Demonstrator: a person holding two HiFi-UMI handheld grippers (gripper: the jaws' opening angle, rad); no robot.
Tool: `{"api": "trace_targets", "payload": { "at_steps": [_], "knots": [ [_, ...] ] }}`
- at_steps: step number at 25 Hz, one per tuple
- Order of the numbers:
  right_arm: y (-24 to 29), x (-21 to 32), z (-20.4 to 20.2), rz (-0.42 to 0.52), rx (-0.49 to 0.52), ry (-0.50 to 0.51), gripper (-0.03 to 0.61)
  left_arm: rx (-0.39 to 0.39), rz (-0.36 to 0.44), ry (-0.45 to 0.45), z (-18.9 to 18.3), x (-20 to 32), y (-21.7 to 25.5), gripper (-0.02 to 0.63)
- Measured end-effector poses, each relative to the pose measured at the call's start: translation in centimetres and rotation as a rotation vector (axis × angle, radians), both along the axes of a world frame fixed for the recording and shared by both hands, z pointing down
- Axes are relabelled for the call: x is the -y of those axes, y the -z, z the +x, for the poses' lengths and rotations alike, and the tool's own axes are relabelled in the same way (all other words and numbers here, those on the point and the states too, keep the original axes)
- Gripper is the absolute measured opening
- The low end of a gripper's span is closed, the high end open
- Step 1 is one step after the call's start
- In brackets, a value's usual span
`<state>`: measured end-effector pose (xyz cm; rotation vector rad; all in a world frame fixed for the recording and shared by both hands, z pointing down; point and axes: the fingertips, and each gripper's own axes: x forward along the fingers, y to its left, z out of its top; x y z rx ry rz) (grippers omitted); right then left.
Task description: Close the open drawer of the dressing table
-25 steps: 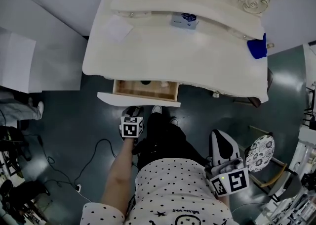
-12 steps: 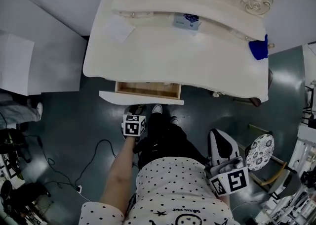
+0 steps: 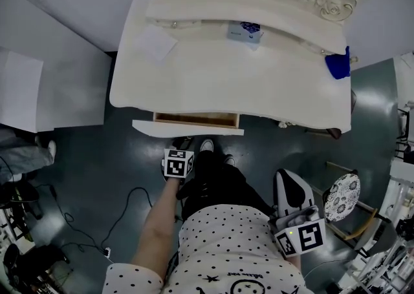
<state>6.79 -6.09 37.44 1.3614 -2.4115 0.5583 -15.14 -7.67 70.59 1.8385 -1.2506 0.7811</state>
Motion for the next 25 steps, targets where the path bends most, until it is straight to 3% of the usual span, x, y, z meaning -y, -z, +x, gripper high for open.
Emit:
{"api": "trace_targets", "payload": {
  "at_steps": [25],
  "knots": [
    [0.3,1.5,-0.8,0.017,-0.038,-0.11,0.009,-0.013,0.055,-0.047,-0.2,5.3,0.0,0.137]
  ]
}}
